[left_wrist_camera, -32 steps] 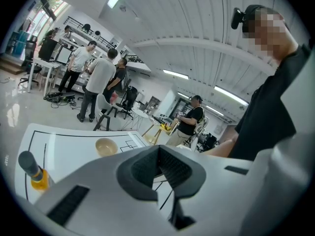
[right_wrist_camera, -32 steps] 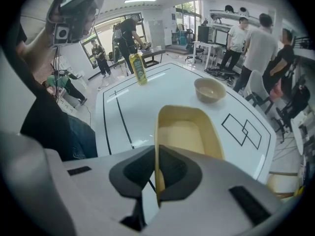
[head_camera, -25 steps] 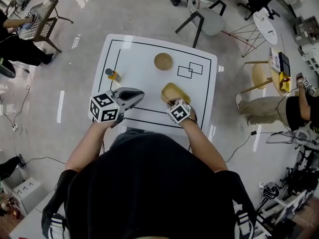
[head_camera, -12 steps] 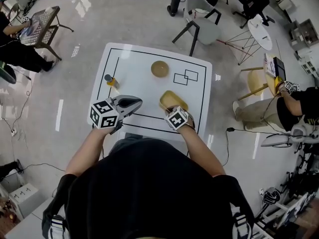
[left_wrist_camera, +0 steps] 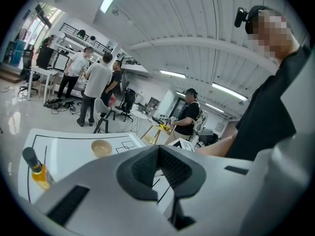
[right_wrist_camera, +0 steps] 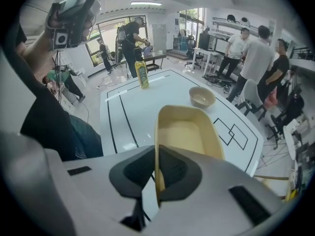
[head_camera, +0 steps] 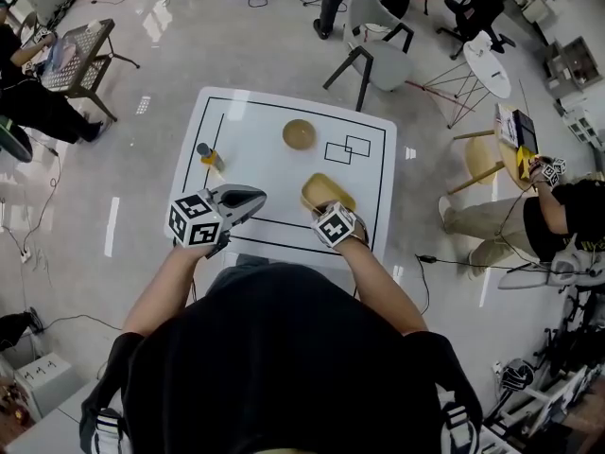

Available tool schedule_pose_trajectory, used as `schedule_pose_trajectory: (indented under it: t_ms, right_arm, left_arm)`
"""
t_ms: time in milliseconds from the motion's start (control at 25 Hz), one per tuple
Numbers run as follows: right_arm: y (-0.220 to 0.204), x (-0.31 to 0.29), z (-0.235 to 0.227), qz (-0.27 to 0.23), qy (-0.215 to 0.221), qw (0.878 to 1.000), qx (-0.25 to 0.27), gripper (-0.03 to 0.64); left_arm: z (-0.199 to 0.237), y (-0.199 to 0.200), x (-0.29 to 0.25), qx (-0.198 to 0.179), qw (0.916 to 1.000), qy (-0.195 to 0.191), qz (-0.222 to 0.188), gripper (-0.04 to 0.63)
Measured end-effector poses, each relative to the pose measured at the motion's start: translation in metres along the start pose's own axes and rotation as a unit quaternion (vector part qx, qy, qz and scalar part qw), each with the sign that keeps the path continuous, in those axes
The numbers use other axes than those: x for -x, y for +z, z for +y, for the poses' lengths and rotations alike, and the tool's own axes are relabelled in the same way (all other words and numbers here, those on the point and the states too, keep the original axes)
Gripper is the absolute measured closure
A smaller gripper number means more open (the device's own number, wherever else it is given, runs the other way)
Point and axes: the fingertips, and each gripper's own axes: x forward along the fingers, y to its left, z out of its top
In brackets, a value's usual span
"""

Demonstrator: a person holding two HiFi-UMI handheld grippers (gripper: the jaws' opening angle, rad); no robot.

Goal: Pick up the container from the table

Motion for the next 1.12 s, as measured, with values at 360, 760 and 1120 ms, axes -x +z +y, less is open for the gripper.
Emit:
schedule_pose_trajectory:
  t_ms: [360,760,1120]
  right_arm:
    - [-0.002,0.015,-0.005,-0.003,-0.009,1.000,0.006,0.600]
    - [-0.006,0.028,-0.002,-0.008,-0.017,1.000,0.011,0.600]
    - [-0.008,0.035,0.003,-0.005,-0.020,1.000,0.016,0.600]
  left_arm:
    - [-0.011,0.001,0.001,-0.007,1.0000,0.004,-0.003,0.588]
    - [-0.023,-0.001,0.005,-0.006,0.9999,0.005,-0.009,0.588]
    - [-0.028,-0.007,0.010,-0.003,0.9999,0.009,-0.013,0.588]
